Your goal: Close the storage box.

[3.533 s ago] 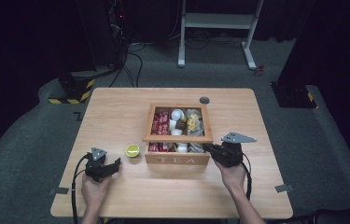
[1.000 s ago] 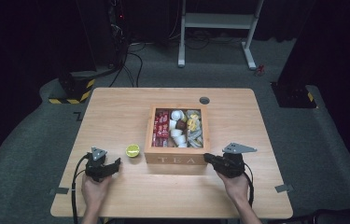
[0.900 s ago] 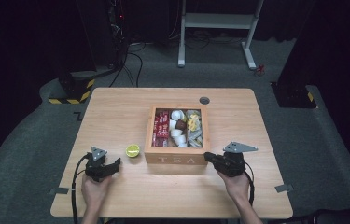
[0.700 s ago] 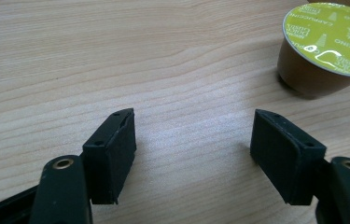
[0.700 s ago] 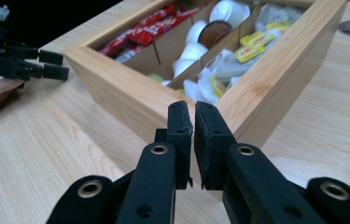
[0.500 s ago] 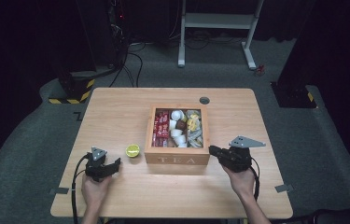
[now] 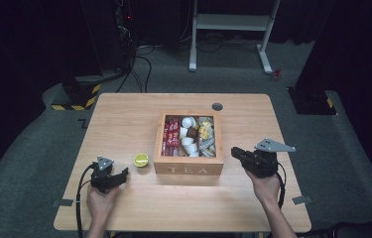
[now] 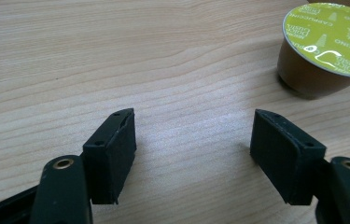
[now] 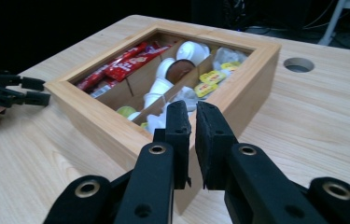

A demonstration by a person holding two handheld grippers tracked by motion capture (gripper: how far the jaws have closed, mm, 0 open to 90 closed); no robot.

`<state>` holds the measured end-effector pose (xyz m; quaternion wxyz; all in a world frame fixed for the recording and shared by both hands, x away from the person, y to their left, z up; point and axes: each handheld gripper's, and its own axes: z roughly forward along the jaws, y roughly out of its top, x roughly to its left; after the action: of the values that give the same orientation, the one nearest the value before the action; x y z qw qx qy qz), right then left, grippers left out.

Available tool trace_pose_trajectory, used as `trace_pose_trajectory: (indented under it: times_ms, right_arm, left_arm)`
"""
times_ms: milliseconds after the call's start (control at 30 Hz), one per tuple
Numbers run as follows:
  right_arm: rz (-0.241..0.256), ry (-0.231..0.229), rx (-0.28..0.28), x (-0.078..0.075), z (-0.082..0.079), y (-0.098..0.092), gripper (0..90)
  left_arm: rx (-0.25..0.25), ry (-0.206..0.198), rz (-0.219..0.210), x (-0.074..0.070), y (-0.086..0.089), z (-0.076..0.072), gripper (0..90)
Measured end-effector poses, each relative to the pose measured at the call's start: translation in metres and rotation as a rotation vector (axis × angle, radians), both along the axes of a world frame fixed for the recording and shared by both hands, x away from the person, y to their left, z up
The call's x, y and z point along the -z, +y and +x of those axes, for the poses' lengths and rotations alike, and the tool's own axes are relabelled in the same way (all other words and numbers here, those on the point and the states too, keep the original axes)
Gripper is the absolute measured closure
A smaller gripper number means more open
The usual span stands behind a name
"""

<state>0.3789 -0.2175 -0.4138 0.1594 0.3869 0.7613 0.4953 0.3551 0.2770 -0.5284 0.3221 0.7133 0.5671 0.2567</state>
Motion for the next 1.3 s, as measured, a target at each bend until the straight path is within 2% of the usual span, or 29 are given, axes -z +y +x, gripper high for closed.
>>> trace_pose_trajectory:
  times_ms: [633, 1067, 1300]
  right_arm:
    - [0.021, 0.007, 0.085, 0.002, 0.002, -0.032, 79.2]
    - [0.037, 0.012, 0.15, 0.012, 0.001, -0.05, 70.5]
    - [0.043, 0.037, 0.172, 0.021, 0.002, -0.06, 69.8]
  left_arm:
    - [0.001, -0.001, 0.0, 0.0, 0.0, 0.0, 31.9]
    - [0.001, 0.0, 0.0, 0.0, 0.0, 0.0, 31.9]
    - [0.001, 0.0, 0.0, 0.0, 0.0, 0.0, 31.9]
